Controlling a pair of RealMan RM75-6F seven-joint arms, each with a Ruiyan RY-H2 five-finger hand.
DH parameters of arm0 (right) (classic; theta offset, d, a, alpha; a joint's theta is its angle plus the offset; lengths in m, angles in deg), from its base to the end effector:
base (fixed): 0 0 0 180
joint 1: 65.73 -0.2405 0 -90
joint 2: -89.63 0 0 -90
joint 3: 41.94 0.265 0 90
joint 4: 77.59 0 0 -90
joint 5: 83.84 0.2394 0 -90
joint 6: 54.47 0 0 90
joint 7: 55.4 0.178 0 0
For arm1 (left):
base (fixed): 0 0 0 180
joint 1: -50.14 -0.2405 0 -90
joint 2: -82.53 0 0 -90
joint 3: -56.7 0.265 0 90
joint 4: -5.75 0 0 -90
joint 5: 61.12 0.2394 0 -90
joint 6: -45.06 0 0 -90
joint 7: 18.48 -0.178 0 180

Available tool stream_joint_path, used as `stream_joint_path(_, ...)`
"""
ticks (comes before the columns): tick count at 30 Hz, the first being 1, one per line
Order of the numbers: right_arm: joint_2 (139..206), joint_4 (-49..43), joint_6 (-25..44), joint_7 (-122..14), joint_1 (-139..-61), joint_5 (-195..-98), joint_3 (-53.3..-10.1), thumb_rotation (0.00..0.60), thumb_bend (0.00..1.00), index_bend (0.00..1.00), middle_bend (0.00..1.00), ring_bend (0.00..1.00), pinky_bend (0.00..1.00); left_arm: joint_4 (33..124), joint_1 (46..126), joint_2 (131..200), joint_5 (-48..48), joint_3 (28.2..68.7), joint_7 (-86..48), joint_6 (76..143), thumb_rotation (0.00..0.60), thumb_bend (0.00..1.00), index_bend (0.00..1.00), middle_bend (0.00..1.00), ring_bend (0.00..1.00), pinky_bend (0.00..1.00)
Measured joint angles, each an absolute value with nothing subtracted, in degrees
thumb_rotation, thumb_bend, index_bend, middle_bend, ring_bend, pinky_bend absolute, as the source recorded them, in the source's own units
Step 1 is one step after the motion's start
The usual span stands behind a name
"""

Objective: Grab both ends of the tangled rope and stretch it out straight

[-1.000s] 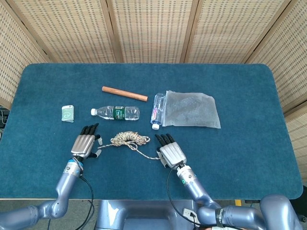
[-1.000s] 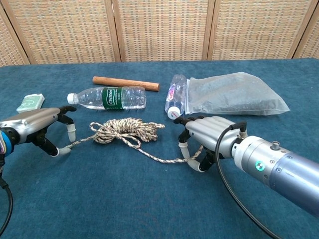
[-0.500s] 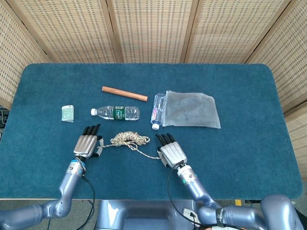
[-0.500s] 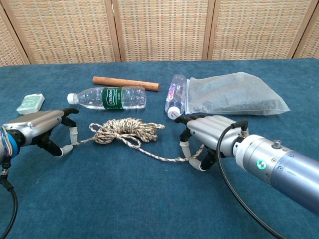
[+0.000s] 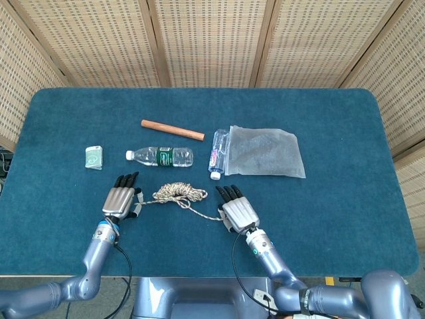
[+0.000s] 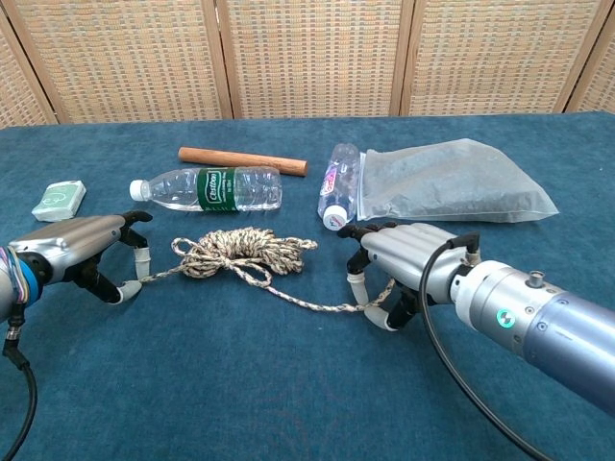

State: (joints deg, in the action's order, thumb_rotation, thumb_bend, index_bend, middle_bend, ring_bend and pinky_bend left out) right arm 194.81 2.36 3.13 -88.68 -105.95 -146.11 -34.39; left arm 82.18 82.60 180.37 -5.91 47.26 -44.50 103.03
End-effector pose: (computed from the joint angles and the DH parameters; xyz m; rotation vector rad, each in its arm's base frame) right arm -0.1176 -0.3268 -0.1491 1.9712 -0.9273 0.8513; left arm -0.2323 0.3518 -0.0950 -1.6583 -1.1295 -0.6986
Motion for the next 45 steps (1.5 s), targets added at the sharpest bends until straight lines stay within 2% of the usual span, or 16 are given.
stream_joint_path(15,194.56,2.46,3.48,-88.29,-105.81,-146.60,-34.34,0.600,0.55,0.66,0.00,0.00,0.00,82.16,82.72,180.15,-5.15,47.46,-45.42,105.10,0.600,0.53,0.78,0.00,0.00,0.00)
stream_joint_path(23,192.83,2.51,4.81,-87.92,-105.51,-148.09,-34.11,0.600,0.55,0.68,0.00,0.00,0.00,81.52,82.70,178.00,-4.00,47.16,-46.22,106.90,0.600,0.54,0.79,0.00,0.00,0.00)
stream_joint_path(36,182.67,1.01,7.91,-84.78,-102.25,-150.02,-33.83,0.600,0.55,0.69,0.00,0.00,0.00,75.30,81.36,168.33,0.22,46.63,-40.57,107.59,0.600,0.54,0.81,0.00,0.00,0.00)
stream_joint_path(45,179.13,-1.71,7.58,-81.17,-100.40,-150.30,-34.25,0.600,0.55,0.69,0.00,0.00,0.00,71.69,80.09,167.18,0.54,46.94,-36.85,106.28,0.600,0.54,0.81,0.00,0.00,0.00)
